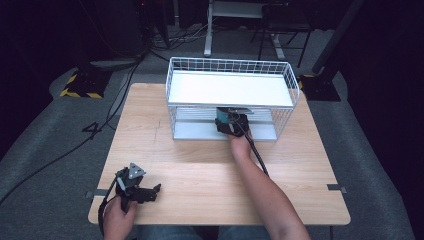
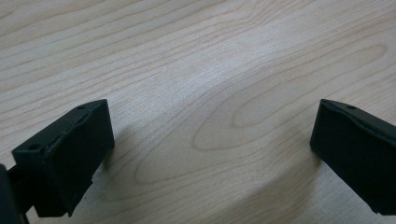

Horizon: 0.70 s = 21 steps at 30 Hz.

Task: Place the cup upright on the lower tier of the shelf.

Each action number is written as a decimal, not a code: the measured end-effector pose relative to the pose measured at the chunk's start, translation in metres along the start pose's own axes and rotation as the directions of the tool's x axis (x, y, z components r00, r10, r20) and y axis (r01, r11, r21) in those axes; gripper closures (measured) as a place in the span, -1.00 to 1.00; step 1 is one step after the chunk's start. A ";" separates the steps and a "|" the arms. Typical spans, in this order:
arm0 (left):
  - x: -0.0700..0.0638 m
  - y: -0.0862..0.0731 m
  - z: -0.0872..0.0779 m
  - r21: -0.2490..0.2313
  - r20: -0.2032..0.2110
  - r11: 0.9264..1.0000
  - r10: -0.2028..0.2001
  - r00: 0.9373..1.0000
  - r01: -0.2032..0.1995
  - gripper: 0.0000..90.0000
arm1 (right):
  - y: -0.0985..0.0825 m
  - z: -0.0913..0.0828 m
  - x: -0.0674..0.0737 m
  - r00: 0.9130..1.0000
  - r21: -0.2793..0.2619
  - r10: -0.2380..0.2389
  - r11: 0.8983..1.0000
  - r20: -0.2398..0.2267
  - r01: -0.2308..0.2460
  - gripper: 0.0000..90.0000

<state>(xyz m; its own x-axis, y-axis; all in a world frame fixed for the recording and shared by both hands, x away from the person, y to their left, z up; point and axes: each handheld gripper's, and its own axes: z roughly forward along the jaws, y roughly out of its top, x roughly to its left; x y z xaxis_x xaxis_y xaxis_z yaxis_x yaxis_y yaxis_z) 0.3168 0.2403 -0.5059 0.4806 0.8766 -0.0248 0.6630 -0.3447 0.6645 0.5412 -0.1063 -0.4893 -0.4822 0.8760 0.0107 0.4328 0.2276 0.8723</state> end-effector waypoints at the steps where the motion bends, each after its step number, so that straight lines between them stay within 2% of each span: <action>1: 0.000 0.000 0.000 0.000 0.000 1.000 0.000 1.000 0.000 -1.00 | 0.000 0.000 -0.001 1.000 0.009 -0.003 1.000 0.001 0.003 -0.65; 4: 0.000 0.000 0.000 -0.001 0.001 1.000 -0.001 1.000 0.001 -1.00 | 0.000 -0.001 -0.001 1.000 0.014 0.001 1.000 -0.007 -0.001 -0.67; 5: 0.000 0.000 0.000 -0.002 0.000 1.000 -0.001 1.000 0.001 -1.00 | 0.000 -0.003 -0.002 1.000 0.011 -0.002 1.000 0.005 0.002 -0.69; 10: 0.000 0.001 0.001 -0.002 0.007 1.000 0.000 1.000 0.000 -1.00 | 0.000 -0.010 -0.004 1.000 0.007 -0.012 1.000 0.007 0.012 -0.77; 16: 0.002 0.002 0.002 0.000 0.013 1.000 0.012 1.000 -0.012 -1.00 | -0.001 -0.026 -0.007 1.000 0.009 -0.013 1.000 0.010 0.013 -0.77; 21: 0.004 0.004 0.003 0.000 0.023 1.000 0.018 1.000 -0.018 -1.00 | -0.002 -0.042 -0.010 1.000 0.009 -0.023 1.000 -0.006 0.023 -0.77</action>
<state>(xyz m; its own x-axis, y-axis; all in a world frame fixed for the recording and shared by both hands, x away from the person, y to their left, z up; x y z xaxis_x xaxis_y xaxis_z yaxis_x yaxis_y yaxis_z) 0.3229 0.2414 -0.5060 0.5052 0.8625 -0.0297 0.6544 -0.3604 0.6648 0.5136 -0.1331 -0.4706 -0.4967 0.8679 -0.0066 0.4282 0.2517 0.8679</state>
